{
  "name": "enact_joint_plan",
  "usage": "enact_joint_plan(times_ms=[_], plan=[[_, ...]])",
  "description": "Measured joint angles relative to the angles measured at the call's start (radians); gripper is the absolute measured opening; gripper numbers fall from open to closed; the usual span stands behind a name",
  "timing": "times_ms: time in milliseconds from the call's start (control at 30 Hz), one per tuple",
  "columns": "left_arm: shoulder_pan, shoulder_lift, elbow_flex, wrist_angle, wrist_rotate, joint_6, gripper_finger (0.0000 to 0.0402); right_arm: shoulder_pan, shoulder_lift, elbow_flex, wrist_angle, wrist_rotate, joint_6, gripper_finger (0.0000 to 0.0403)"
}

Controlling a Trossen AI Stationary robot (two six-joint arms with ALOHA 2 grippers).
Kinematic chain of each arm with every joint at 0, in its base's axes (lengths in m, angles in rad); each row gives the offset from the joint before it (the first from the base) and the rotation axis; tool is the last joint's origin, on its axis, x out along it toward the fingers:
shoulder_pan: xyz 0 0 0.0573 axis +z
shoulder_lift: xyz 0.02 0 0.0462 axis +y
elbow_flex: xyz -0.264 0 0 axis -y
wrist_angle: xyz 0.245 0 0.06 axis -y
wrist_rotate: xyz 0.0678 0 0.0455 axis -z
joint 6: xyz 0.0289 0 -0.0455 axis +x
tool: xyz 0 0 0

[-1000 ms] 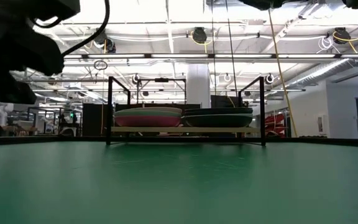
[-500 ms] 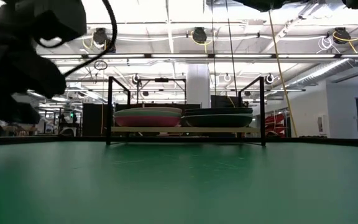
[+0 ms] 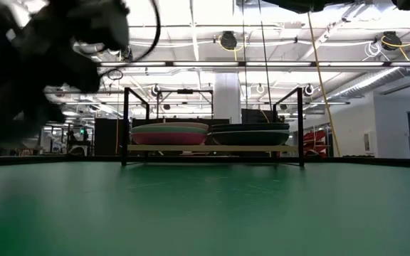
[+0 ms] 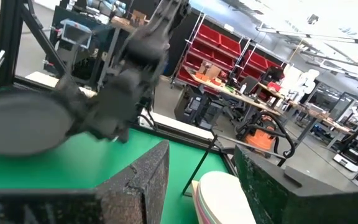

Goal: Place and stack plates onto a shelf
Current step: Stack the black plate on top of the light pink plate on the shelf

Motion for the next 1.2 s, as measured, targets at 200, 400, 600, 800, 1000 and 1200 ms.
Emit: enact_joint_plan(times_ms=[200, 400, 600, 800, 1000, 1200], plan=[[0.208, -0.091, 0.272, -0.233, -0.267, 0.253, 0.0012, 0.000, 0.000, 0.000, -0.002, 0.001, -0.002, 0.0166], [0.454, -0.111, 0.604, -0.240, -0.471, 0.497, 0.0012, 0.000, 0.000, 0.000, 0.002, 0.003, -0.019, 0.0166], [0.729, -0.009, 0.823, -0.199, -0.448, 0.697, 0.0012, -0.001, 0.000, 0.000, 0.002, 0.003, -0.017, 0.0166], [0.935, 0.182, 0.956, -0.198, -0.294, 0.694, 0.0012, -0.001, 0.000, 0.000, -0.001, 0.003, -0.022, 0.0166], [0.999, 0.322, 0.983, -0.196, -0.256, 0.682, 0.0012, -0.001, 0.000, 0.000, -0.008, 0.003, -0.030, 0.0166], [1.010, 0.386, 0.982, -0.196, -0.299, 0.668, 0.0055, -0.002, 0.000, 0.000, -0.036, 0.004, -0.031, 0.0166]])
